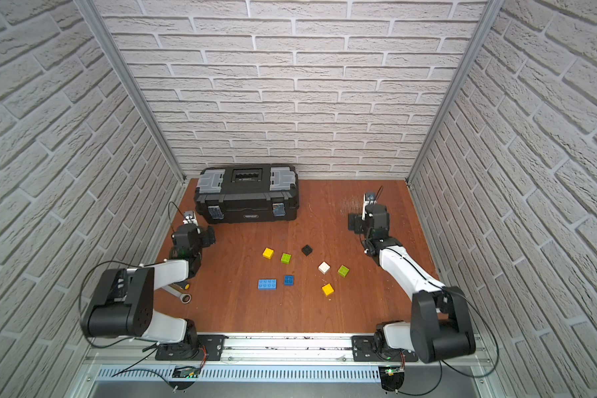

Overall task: Assemble the number 4 with lego
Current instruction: Pick up the lego brick from the center of the board.

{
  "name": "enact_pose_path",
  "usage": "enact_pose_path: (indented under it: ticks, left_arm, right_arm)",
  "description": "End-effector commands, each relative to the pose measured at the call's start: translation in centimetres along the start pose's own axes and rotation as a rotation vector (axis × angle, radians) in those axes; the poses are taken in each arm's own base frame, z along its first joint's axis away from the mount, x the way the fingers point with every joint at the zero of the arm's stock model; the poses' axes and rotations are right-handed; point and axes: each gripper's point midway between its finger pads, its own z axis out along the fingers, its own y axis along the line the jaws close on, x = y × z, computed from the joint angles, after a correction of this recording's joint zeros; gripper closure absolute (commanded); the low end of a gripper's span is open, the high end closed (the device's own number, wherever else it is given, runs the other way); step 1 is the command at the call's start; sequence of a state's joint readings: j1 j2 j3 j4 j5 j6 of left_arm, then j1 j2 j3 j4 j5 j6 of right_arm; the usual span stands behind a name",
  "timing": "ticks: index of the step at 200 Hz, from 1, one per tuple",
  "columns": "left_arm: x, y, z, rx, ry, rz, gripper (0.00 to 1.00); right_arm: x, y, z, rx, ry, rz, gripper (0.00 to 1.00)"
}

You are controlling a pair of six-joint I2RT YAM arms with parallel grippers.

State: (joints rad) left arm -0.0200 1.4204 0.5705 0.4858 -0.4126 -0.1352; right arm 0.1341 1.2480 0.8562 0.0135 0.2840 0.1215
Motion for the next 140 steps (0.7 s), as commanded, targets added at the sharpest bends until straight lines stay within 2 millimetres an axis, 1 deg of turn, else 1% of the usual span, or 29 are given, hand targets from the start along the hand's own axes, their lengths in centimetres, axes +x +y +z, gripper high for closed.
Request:
enact_pose_path:
  ticks: [1,4,7,10,14,21,30,32,39,43,52,67,70,72,78,83,91,95,99,106,112,123,133,140]
  left_arm:
    - [-3.8,3.8,-3.0,-0.228,0.055,-0.041,0.02]
    - [-4.1,4.0,-3.3,-0.237,0.066,-0.066,0.02]
    - [-4.4,4.2,-3.8,-0.245,0.073,-0.098,0.02]
    - [-4.7,4.3,-4.3,-0.244,0.083,-0.128,0.03]
    - [-4.9,4.1,-4.8,-0.232,0.1,-0.165,0.05]
    - [-5.2,3.2,-5.7,-0.19,0.127,-0.214,0.11]
    - [-5.5,1.2,-7.1,-0.111,0.149,-0.25,0.15]
    - [-5.5,1.0,-7.4,-0.099,0.15,-0.256,0.15]
    - [-5.7,-0.6,-8.6,-0.049,0.152,-0.252,0.17]
    - [-5.7,-1.7,-9.5,-0.017,0.157,-0.242,0.18]
    - [-5.5,-4.1,-11.3,0.058,0.159,-0.232,0.19]
    - [-4.6,-8.2,-14.3,0.184,0.174,-0.192,0.2]
    - [-4.4,-8.9,-14.9,0.206,0.178,-0.18,0.2]
    - [-4.2,-9.3,-15.3,0.219,0.181,-0.172,0.21]
    - [-3.8,-10.4,-16.4,0.252,0.188,-0.153,0.21]
    - [-3.5,-11.3,-17.2,0.28,0.19,-0.143,0.21]
    - [-2.9,-12.4,-18.4,0.322,0.196,-0.128,0.22]
    - [-2.7,-12.9,-18.9,0.343,0.197,-0.125,0.22]
    - [-2.4,-13.4,-19.5,0.367,0.199,-0.113,0.22]
    - [-1.9,-14.0,-20.2,0.394,0.2,-0.094,0.22]
    - [-1.6,-14.1,-20.4,0.402,0.203,-0.085,0.22]
    - [-1.0,-13.9,-20.7,0.409,0.221,-0.084,0.24]
    - [-0.8,-13.7,-20.8,0.419,0.222,-0.081,0.25]
    - [-0.7,-13.5,-20.8,0.421,0.225,-0.08,0.26]
  right_arm:
    - [8.2,-6.5,-5.4,0.372,0.233,0.288,0.0]
    - [9.1,-7.2,-6.1,0.404,0.265,0.375,0.02]
    - [9.9,-7.3,-6.2,0.379,0.308,0.418,0.02]
    - [10.2,-6.2,-5.9,0.29,0.346,0.434,0.01]
    - [10.4,-5.1,-5.6,0.197,0.37,0.418,0.06]
    - [10.6,-4.5,-6.6,0.179,0.413,0.404,0.07]
    - [10.2,-3.6,-7.8,0.171,0.427,0.361,0.07]
    - [9.9,-3.2,-8.1,0.167,0.425,0.345,0.07]
    - [9.3,-2.5,-9.5,0.191,0.418,0.28,0.04]
    - [8.8,-2.5,-10.3,0.221,0.408,0.255,0.02]
    - [8.2,-1.4,-11.8,0.228,0.406,0.211,0.0]
    - [7.9,0.9,-13.2,0.202,0.387,0.174,0.0]
    - [7.9,1.2,-13.3,0.19,0.385,0.165,0.0]
    - [7.9,1.9,-13.4,0.164,0.378,0.15,0.0]
    - [8.2,2.4,-13.6,0.14,0.365,0.136,0.0]
    - [8.6,2.6,-13.8,0.13,0.351,0.139,0.02]
    - [9.6,2.5,-13.9,0.118,0.345,0.174,0.08]
    - [10.2,2.8,-13.8,0.091,0.351,0.196,0.11]
    - [10.6,3.7,-13.8,0.032,0.37,0.204,0.14]
    - [11.5,5.2,-13.9,-0.054,0.416,0.179,0.24]
    - [12.5,6.1,-14.0,-0.094,0.474,0.158,0.31]
    - [14.9,7.5,-14.2,-0.138,0.595,0.105,0.36]
    - [16.9,7.6,-14.3,-0.113,0.705,0.054,0.36]
    - [17.8,7.4,-14.3,-0.079,0.755,0.031,0.37]
